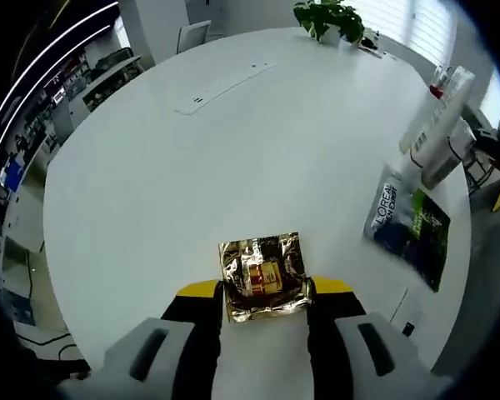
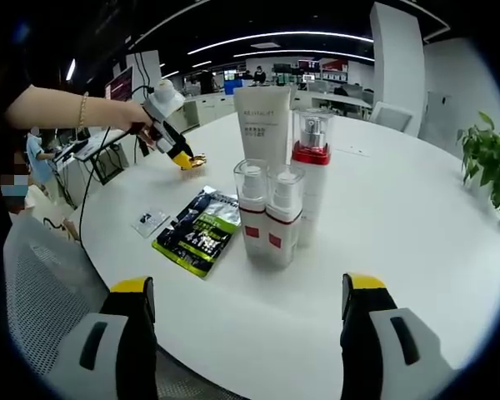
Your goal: Arrange the skincare products in the storage area until every visible bottle or jar stands upright without overlapping.
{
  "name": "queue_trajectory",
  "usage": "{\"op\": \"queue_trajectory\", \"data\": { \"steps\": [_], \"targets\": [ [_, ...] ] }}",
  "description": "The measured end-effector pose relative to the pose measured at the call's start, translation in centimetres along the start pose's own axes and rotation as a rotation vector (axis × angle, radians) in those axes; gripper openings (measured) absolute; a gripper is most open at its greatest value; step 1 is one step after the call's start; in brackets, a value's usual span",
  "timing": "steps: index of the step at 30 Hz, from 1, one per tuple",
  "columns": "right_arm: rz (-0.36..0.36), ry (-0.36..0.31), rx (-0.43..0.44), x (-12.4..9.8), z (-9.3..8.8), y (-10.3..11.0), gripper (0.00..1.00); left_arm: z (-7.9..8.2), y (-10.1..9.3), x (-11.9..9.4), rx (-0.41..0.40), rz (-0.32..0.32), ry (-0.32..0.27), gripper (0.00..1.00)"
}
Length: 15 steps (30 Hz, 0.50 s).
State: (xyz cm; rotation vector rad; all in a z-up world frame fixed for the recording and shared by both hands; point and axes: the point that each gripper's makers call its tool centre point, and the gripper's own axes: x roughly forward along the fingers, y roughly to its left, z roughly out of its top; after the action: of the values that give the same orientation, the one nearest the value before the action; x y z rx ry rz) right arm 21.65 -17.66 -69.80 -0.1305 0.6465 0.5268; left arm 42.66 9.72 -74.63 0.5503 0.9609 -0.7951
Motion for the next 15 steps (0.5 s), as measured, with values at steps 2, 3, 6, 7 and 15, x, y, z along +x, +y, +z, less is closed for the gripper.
{"op": "queue_trajectory", "data": {
  "steps": [2, 3, 6, 7, 15],
  "targets": [
    [0.001, -0.002, -0.001, 0.0, 0.1, 0.1, 0.93, 0.0, -0.4, -0.3, 0.028, -0.009, 0.003, 0.44],
    [0.0, -0.004, -0.003, 0.0, 0.1, 0.1, 0.93, 0.0, -0.5, -0.4, 0.038, -0.013, 0.004, 0.44],
    [0.001, -0.006, -0.006, -0.1, 0.2, 0.1, 0.92, 0.1, -1.1, -0.9, 0.065, -0.022, -0.004, 0.44],
    [0.001, -0.009, -0.007, -0.1, 0.2, 0.1, 0.92, 0.2, -1.5, -1.1, 0.077, -0.025, -0.007, 0.44],
    [0.007, -0.019, -0.013, -0.1, 0.3, 0.4, 0.92, 0.5, -2.5, -2.5, 0.13, -0.046, -0.032, 0.44]
  ]
}}
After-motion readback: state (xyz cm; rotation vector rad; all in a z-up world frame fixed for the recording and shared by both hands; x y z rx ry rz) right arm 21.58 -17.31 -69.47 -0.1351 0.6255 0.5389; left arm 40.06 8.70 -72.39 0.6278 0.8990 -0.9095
